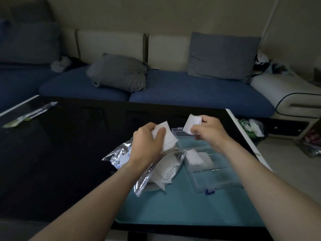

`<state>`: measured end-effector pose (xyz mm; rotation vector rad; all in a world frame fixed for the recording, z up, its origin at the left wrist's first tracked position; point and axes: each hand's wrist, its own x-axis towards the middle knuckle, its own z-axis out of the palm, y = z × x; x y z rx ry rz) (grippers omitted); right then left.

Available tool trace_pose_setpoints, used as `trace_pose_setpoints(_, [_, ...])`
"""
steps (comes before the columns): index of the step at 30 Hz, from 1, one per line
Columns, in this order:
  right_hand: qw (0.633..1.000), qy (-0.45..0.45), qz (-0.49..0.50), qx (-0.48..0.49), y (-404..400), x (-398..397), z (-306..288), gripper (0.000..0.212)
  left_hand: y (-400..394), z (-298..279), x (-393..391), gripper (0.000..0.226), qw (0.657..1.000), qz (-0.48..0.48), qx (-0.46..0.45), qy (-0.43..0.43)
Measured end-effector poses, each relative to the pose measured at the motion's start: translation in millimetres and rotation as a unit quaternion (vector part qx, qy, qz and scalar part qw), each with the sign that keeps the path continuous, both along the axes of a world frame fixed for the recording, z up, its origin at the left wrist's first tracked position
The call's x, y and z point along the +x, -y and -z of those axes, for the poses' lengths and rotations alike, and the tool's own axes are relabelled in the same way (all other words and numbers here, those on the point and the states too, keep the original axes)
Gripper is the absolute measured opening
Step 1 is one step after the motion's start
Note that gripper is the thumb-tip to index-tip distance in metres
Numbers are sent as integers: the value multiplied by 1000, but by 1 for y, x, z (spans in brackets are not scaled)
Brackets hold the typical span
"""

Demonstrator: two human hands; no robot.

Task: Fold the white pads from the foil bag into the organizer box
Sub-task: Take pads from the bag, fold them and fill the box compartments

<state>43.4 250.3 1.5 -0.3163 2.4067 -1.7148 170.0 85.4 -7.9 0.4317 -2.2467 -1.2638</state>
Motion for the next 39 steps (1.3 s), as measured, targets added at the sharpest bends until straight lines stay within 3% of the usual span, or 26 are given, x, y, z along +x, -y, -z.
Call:
trace_pose_setpoints(2, [980,106,-51,-161,-4,28,-19,24,-4,-3,3,16,1000,3,11,-9])
trace_pose_setpoints(3, [971,125,-83,-185,-7,41,-27,22,-6,-4,5,17,1000,6,13,-13])
trace_pose_setpoints(6, [970,108,-142,-168,-16,79,-34,13,-11,-5,7,20,999,23,11,-20])
trace_pose_setpoints(8, [984,69,-107,-128,-18,94,-26,12,-14,-8,9,19,998,49,20,-26])
trace_pose_setpoints(11, [995,35,-66,-61,-25,102,-16,30,-17,-10,12,20,990,128,54,-7])
trace_pose_setpoints(15, [997,40,-41,-46,-35,102,-15,44,-25,-12,19,45,945,260,196,26])
trace_pose_setpoints(18, [997,42,-21,-61,-33,106,-12,42,-37,-16,25,44,910,320,257,52])
trace_pose_setpoints(25, [996,-38,-40,-74,-29,108,-10,30,-44,-16,23,32,881,296,352,112])
trace_pose_setpoints(30, [991,-18,-94,-90,-34,112,-13,16,-43,-16,27,38,839,364,378,143])
trace_pose_setpoints(33, [994,-24,-85,-59,-31,111,-9,12,-45,-15,27,32,840,313,423,129])
trace_pose_setpoints(36, [985,-147,-59,60,-34,101,-3,37,-46,-10,24,26,852,258,439,119])
trace_pose_setpoints(39, [951,-207,-165,160,-41,98,-4,98,-44,-8,22,27,862,266,411,133])
